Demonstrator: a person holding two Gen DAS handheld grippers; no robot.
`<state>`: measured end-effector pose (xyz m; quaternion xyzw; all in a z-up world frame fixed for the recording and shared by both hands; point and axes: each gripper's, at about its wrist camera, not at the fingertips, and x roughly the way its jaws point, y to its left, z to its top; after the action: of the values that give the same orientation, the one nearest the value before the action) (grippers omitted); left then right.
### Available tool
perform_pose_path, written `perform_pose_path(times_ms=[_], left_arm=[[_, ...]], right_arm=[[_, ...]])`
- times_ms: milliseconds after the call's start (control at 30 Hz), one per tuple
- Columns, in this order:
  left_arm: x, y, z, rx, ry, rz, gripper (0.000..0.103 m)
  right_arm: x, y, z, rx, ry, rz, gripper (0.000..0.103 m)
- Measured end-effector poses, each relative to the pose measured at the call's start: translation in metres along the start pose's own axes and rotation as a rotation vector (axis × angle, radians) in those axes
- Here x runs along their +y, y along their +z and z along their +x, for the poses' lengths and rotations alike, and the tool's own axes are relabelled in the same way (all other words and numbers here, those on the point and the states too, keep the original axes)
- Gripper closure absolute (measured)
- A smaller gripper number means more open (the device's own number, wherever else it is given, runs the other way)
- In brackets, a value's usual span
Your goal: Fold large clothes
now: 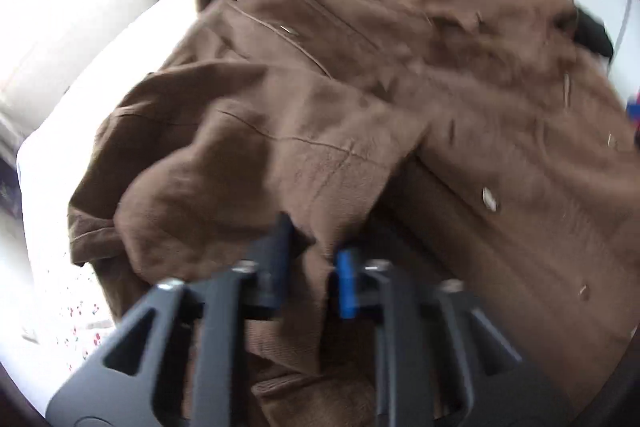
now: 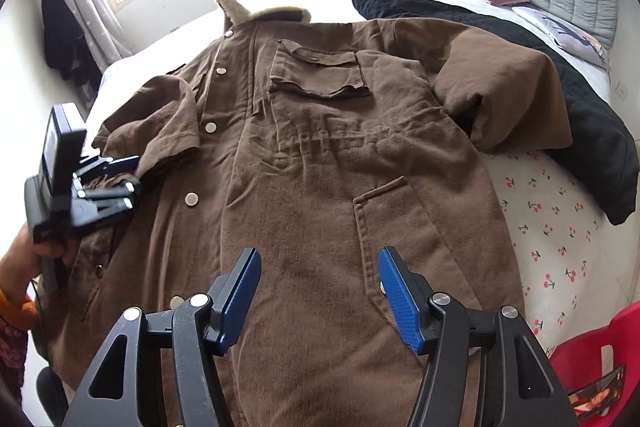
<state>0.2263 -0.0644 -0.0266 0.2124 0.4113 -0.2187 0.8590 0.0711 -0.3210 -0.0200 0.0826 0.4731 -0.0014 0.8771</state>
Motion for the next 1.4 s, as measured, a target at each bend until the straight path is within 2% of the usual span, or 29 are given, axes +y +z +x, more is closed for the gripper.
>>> perform_pose_path(times_ms=[100,167,267,333,433,533,567,667,767,833,867,933,967,1000,1067,1133,1267,1400], left_arm=[[0.044,0.011,-0.041,-0.115,0.070,-0.097,0.093],[0.087,0.013,-0.069,-0.173,0.143,-0.174,0.093],[0.156,0.008,-0.105,-0.198,0.259,-0.282,0.093],[0.202,0.001,-0.122,-0.193,0.347,-0.350,0.094],[0.256,-0.014,-0.142,-0.192,0.525,-0.395,0.094],[0.310,-0.032,-0.156,-0.182,0.679,-0.450,0.094],[0.324,-0.039,-0.160,-0.178,0.717,-0.468,0.094],[0.364,-0.064,-0.157,-0.136,0.768,-0.515,0.096],[0.385,-0.085,-0.136,-0.082,0.861,-0.508,0.099],[0.401,-0.099,-0.119,-0.021,0.958,-0.525,0.102],[0.408,-0.109,-0.115,0.004,0.965,-0.551,0.102],[0.417,-0.122,-0.106,0.038,0.913,-0.632,0.097],[0.415,-0.126,-0.104,0.036,0.872,-0.655,0.085],[0.408,-0.126,-0.101,0.033,0.830,-0.667,0.061],[0.392,-0.128,-0.099,0.018,0.757,-0.676,0.037],[0.373,-0.121,-0.097,0.004,0.688,-0.662,0.036],[0.327,-0.106,-0.093,-0.005,0.496,-0.644,0.024],[0.265,-0.086,-0.086,-0.016,0.286,-0.615,0.022]], right_arm=[[0.002,0.005,0.006,0.024,-0.018,-0.036,0.041],[0.004,0.010,0.008,0.047,-0.034,-0.070,0.041],[0.008,0.020,0.005,0.054,-0.076,-0.127,0.041],[0.010,0.027,0.002,0.049,-0.085,-0.151,0.041],[0.011,0.038,0.000,0.058,-0.078,-0.159,0.041],[0.017,0.047,0.001,0.058,-0.109,-0.189,0.041],[0.020,0.048,0.002,0.056,-0.117,-0.200,0.041],[0.022,0.051,0.009,0.062,-0.113,-0.206,0.041],[0.017,0.053,0.020,0.085,-0.109,-0.180,0.041],[0.011,0.054,0.027,0.099,-0.114,-0.157,0.041],[0.007,0.055,0.030,0.103,-0.116,-0.144,0.041],[-0.004,0.056,0.031,0.106,-0.117,-0.118,0.041],[-0.012,0.058,0.029,0.105,-0.123,-0.105,0.041],[-0.020,0.059,0.026,0.100,-0.133,-0.090,0.041],[-0.039,0.062,0.017,0.078,-0.158,-0.057,0.041],[-0.062,0.066,0.005,0.049,-0.188,-0.005,0.040],[-0.108,0.069,-0.019,-0.022,-0.217,0.125,0.025],[-0.149,0.071,-0.024,-0.041,-0.192,0.254,0.021]])
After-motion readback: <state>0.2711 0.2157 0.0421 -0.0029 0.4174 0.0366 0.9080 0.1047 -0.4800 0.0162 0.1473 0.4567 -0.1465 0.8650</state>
